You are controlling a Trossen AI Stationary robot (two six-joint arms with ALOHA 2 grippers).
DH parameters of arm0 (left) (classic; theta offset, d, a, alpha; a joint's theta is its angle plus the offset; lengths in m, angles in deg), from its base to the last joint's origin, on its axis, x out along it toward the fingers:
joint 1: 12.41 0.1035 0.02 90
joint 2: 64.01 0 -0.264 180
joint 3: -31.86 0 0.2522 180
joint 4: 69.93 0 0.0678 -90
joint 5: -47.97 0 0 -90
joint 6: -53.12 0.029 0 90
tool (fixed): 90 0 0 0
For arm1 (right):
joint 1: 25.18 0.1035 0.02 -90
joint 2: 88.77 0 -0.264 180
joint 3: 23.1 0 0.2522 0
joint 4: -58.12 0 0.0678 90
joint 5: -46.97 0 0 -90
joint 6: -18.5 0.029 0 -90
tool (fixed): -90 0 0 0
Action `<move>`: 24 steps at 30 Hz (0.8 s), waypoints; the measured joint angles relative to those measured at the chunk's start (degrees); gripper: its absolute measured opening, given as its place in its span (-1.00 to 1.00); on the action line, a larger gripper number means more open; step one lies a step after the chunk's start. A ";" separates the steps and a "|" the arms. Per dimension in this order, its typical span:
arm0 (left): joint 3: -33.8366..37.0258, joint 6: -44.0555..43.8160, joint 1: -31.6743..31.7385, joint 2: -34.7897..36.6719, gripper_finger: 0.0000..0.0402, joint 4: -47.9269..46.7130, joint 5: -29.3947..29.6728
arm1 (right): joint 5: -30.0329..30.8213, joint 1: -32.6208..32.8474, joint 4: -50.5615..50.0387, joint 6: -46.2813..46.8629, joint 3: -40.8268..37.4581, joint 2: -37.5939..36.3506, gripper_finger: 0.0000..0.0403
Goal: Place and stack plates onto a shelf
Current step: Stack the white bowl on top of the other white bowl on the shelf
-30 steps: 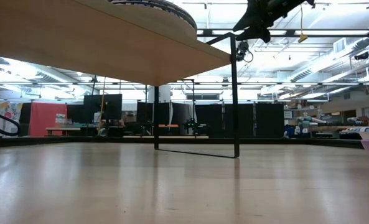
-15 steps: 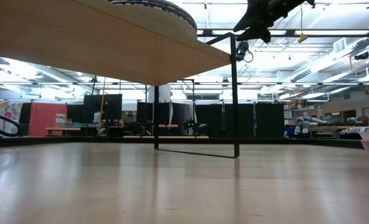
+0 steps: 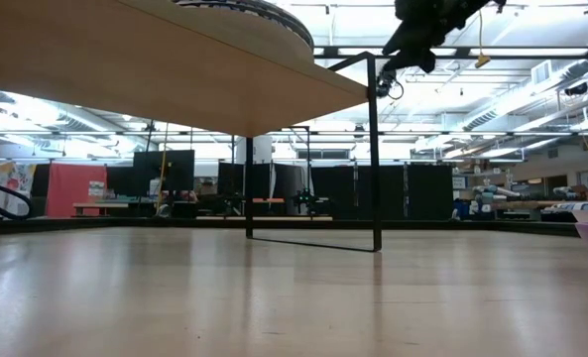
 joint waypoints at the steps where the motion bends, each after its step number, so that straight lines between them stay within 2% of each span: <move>1: 1.62 0.31 0.00 1.23 -0.16 1.46 0.02 | -0.06 1.10 -1.75 -0.21 0.00 0.00 0.04; 6: 8.74 3.95 0.00 6.33 -0.16 9.44 0.11 | 3.50 8.40 -10.89 0.24 0.00 0.00 0.04; 11: 14.00 9.16 0.00 9.48 -0.16 16.98 0.41 | 8.34 15.45 -16.57 4.42 0.00 0.00 0.04; 17: 18.51 9.90 2.01 11.78 -0.16 19.94 0.41 | 9.42 22.22 -22.86 9.66 0.00 0.00 0.04; 24: 21.46 6.27 4.70 11.69 -0.16 19.93 -1.53 | 14.62 28.94 -27.39 13.54 0.00 0.00 0.04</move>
